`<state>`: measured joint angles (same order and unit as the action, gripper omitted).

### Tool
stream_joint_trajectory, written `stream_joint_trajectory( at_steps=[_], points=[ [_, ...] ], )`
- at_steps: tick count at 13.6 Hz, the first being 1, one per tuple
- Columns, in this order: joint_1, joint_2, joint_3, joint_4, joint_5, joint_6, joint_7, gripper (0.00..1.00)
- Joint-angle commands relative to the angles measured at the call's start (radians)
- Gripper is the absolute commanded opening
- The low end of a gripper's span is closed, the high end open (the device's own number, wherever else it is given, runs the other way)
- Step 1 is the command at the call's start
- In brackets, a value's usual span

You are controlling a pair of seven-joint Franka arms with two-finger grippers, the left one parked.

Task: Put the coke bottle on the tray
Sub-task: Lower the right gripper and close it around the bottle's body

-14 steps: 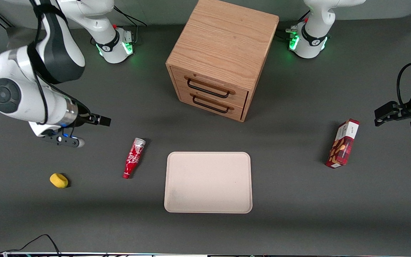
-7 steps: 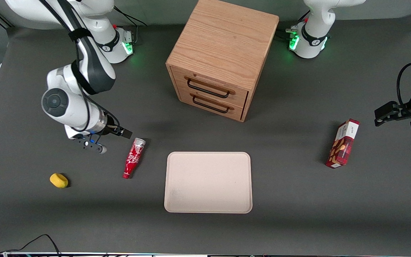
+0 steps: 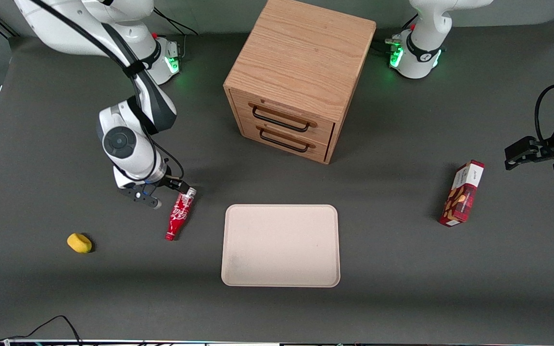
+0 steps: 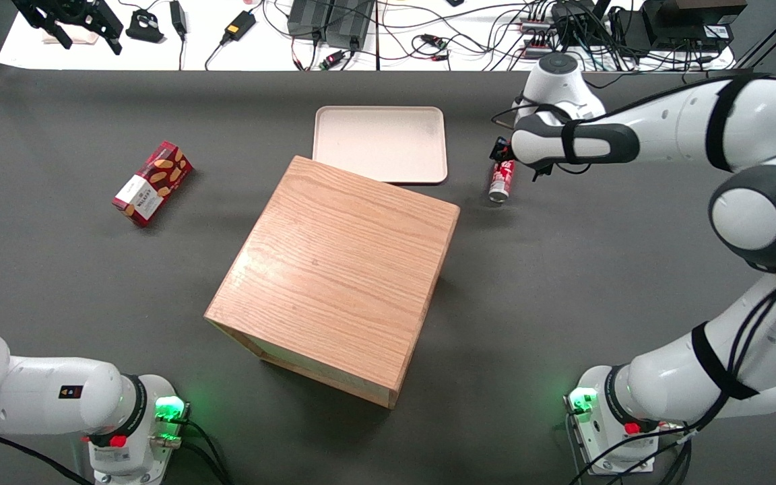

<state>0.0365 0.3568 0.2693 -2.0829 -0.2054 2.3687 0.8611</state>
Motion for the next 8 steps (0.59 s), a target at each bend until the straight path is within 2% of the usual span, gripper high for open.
stream_joint_trajectory(
  at_steps=[1,4,8],
  points=[
    [-0.006,0.089,0.005,0.098,-0.034,0.007,0.033,1.00],
    [-0.003,0.166,0.005,0.185,-0.035,0.007,0.042,1.00],
    [0.002,0.220,0.007,0.215,-0.058,0.018,0.055,1.00]
  ],
)
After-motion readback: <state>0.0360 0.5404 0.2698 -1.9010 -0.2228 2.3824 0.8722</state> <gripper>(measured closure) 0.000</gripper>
